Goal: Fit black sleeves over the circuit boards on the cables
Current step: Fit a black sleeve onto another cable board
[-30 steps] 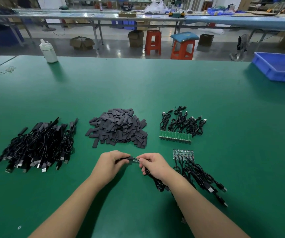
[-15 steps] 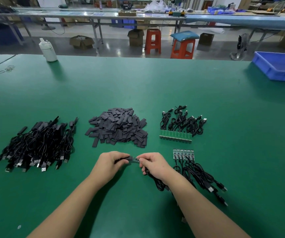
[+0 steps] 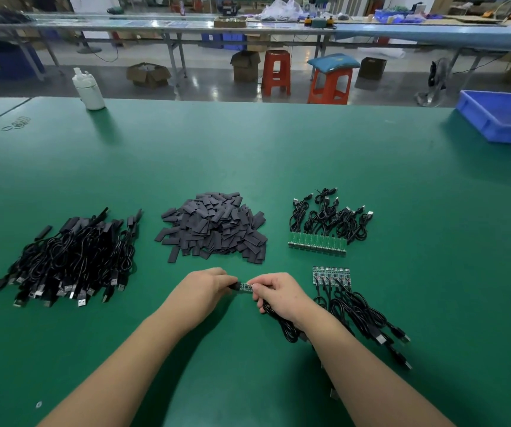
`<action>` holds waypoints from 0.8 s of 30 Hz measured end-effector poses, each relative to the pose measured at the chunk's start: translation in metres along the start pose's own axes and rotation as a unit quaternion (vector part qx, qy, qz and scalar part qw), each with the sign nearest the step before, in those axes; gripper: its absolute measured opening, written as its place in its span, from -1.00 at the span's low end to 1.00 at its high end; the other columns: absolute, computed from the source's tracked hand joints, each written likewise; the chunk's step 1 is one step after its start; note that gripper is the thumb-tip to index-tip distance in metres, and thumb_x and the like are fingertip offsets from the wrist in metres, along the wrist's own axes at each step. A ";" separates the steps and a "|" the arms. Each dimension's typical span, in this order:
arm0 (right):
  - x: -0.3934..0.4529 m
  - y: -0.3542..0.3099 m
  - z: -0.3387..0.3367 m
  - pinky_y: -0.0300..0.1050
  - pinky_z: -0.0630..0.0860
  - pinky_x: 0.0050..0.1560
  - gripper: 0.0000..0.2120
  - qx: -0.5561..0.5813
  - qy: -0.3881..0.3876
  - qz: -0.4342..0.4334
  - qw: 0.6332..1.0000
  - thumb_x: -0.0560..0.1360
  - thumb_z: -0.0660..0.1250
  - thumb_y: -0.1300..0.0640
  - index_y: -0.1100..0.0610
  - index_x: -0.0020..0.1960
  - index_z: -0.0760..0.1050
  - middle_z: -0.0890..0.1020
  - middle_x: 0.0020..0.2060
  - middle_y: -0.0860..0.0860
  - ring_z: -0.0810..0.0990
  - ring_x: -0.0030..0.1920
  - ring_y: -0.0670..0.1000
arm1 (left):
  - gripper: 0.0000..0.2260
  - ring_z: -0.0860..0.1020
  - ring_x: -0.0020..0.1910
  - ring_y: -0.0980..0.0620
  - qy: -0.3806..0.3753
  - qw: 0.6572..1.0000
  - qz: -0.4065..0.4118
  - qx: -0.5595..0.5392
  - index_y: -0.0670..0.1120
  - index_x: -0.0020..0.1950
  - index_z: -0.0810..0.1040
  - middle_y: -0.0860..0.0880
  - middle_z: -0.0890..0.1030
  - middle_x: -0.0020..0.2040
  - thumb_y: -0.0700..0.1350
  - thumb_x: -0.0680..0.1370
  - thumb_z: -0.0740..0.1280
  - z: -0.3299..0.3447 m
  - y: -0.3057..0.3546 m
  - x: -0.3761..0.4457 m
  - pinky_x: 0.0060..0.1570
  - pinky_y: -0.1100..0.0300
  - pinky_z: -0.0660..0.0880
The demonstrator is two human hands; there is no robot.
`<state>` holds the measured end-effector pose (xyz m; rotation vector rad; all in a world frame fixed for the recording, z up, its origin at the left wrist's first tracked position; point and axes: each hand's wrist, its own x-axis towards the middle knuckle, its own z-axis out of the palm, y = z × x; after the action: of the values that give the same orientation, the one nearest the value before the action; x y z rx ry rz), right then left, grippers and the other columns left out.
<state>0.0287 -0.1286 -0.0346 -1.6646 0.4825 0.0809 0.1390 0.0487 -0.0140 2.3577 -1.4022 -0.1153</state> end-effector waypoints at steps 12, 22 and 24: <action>0.001 0.002 0.003 -0.22 0.55 -0.23 -0.82 -0.003 -0.018 -0.009 1.000 0.62 0.27 0.27 0.06 0.05 0.61 0.63 -0.29 -0.02 0.53 -0.39 -0.12 | -0.80 0.58 0.00 0.01 -0.026 0.999 -0.013 -0.019 0.02 0.21 0.61 0.03 0.62 0.01 -0.07 0.61 0.30 0.008 0.017 0.003 0.04 0.14 0.48; -0.003 -0.008 0.001 -0.23 0.54 -0.22 -0.65 0.025 -0.031 0.028 0.999 0.64 0.13 0.36 0.25 0.38 0.48 0.59 -0.21 0.07 0.52 -0.31 -0.06 | -0.80 0.61 -0.05 0.00 0.038 0.995 -0.046 -0.079 -0.01 0.19 0.66 -0.01 0.68 -0.03 -0.10 0.57 0.38 0.016 0.019 0.006 0.02 0.17 0.49; -0.004 -0.009 0.000 -0.25 0.55 -0.21 -0.64 0.033 -0.035 0.027 0.998 0.64 0.11 0.36 0.24 0.40 0.45 0.58 -0.20 0.07 0.52 -0.31 -0.06 | -0.81 0.61 -0.06 0.02 0.053 0.992 -0.055 -0.102 -0.04 0.15 0.68 0.00 0.69 -0.04 -0.12 0.55 0.41 0.019 0.019 0.005 0.02 0.19 0.50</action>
<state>0.0285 -0.1272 -0.0246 -1.5793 0.4728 0.1622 0.1209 0.0312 -0.0238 2.2371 -1.1528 -0.1545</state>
